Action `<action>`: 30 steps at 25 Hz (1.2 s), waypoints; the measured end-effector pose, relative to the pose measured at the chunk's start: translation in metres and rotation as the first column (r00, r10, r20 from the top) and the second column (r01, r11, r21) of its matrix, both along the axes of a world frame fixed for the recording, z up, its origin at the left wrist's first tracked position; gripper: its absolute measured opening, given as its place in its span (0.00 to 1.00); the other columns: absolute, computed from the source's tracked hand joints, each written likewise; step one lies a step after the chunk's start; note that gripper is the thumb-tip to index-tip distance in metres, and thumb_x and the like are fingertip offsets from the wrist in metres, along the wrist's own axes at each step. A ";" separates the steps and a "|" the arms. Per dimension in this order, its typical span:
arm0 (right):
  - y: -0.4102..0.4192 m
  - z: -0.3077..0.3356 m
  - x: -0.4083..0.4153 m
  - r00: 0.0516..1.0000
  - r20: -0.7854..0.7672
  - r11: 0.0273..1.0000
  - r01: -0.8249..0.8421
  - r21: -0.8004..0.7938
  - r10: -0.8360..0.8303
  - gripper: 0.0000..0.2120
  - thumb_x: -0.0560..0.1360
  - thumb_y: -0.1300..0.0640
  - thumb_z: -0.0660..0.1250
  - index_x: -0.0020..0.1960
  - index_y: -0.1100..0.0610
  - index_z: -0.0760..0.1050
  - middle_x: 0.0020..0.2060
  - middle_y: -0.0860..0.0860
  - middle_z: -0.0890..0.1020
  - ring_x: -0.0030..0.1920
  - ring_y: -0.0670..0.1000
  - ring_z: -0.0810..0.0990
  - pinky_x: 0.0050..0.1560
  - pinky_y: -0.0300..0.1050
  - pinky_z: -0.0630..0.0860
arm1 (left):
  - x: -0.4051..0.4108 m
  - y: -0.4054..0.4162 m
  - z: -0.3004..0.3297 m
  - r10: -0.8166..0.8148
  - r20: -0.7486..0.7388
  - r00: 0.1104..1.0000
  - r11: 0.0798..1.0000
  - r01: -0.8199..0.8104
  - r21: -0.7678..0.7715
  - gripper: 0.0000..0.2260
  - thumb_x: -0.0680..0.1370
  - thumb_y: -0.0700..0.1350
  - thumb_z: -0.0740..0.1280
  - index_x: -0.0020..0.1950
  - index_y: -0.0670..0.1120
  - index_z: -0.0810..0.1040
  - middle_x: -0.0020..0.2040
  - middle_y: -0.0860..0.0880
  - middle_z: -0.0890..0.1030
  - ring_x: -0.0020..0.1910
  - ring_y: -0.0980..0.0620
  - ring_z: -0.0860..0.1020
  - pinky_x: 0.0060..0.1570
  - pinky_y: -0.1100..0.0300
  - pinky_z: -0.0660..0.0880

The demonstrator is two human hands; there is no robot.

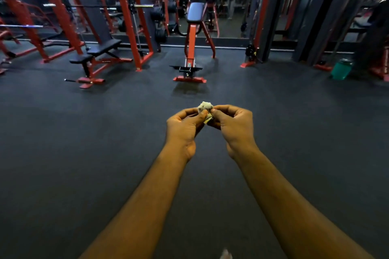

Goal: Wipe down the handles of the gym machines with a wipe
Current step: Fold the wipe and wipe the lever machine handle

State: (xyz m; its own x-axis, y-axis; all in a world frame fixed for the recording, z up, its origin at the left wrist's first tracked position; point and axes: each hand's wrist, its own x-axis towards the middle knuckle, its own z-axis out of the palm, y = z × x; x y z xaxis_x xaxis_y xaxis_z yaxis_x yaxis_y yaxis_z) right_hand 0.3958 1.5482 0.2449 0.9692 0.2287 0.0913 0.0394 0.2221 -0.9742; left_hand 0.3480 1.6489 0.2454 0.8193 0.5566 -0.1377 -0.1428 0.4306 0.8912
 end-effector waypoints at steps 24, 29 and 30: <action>0.535 -0.015 0.772 0.984 -0.035 0.984 -0.175 0.040 0.176 0.10 0.73 0.65 0.72 0.53 0.65 0.82 0.46 0.59 0.86 0.50 0.57 0.85 0.54 0.52 0.82 | 0.764 0.537 -0.019 0.061 0.009 0.998 0.995 -0.061 0.077 0.08 0.74 0.31 0.71 0.52 0.36 0.83 0.43 0.42 0.85 0.42 0.50 0.84 0.47 0.59 0.82; 0.625 -0.009 0.924 0.986 -0.163 0.991 -0.014 0.131 0.035 0.07 0.73 0.68 0.71 0.51 0.67 0.82 0.46 0.63 0.85 0.48 0.59 0.84 0.52 0.51 0.82 | 0.931 0.626 -0.009 -0.030 -0.013 0.999 0.994 0.031 0.103 0.06 0.74 0.30 0.70 0.49 0.37 0.83 0.40 0.45 0.85 0.39 0.51 0.83 0.44 0.62 0.81; 0.636 -0.012 0.956 0.984 -0.177 0.991 0.022 0.135 0.003 0.08 0.73 0.68 0.72 0.51 0.68 0.82 0.46 0.63 0.85 0.47 0.59 0.84 0.51 0.50 0.82 | 0.964 0.636 -0.010 -0.042 -0.027 0.999 0.995 0.044 0.092 0.06 0.74 0.31 0.71 0.50 0.36 0.83 0.41 0.44 0.85 0.40 0.51 0.83 0.45 0.61 0.81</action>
